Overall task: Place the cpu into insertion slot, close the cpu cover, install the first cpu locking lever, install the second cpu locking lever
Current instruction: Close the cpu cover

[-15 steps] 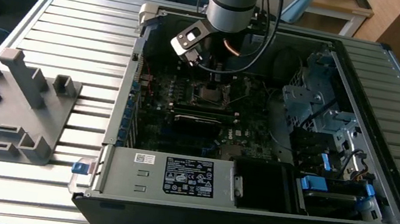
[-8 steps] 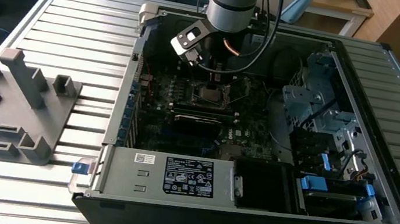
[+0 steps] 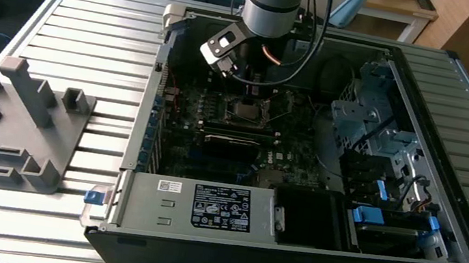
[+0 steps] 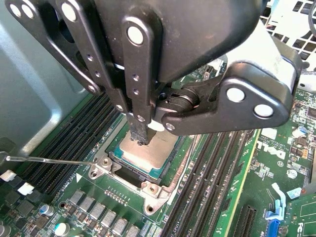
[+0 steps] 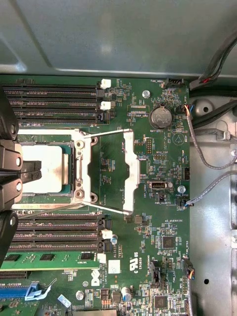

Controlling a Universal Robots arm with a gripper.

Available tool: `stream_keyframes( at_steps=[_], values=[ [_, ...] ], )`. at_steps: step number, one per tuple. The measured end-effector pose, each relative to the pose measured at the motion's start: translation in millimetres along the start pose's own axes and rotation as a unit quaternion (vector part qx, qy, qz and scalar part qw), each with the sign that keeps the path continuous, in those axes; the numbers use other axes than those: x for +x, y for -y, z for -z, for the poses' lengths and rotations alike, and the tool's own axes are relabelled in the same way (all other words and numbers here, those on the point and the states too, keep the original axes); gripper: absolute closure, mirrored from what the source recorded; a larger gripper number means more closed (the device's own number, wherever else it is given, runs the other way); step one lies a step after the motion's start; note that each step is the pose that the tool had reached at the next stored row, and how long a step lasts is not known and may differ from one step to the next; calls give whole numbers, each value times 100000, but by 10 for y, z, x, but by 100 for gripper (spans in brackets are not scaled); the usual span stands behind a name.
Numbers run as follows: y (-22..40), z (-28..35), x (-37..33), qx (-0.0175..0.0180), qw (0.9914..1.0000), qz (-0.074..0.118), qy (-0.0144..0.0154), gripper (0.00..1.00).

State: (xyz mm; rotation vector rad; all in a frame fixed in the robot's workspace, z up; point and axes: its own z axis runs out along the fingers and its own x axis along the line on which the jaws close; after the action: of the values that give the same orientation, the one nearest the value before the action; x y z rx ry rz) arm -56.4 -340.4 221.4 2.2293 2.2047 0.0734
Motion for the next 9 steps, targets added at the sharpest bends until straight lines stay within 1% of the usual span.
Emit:
stream_keyframes(
  at_steps=[4,6,9],
  values=[
    [0,5,0,-10,100000,-1,-17,89],
    [-2,45,1,-4,100000,-1,-4,89],
    [-2,48,1,1,100000,0,4,89]
  ],
)
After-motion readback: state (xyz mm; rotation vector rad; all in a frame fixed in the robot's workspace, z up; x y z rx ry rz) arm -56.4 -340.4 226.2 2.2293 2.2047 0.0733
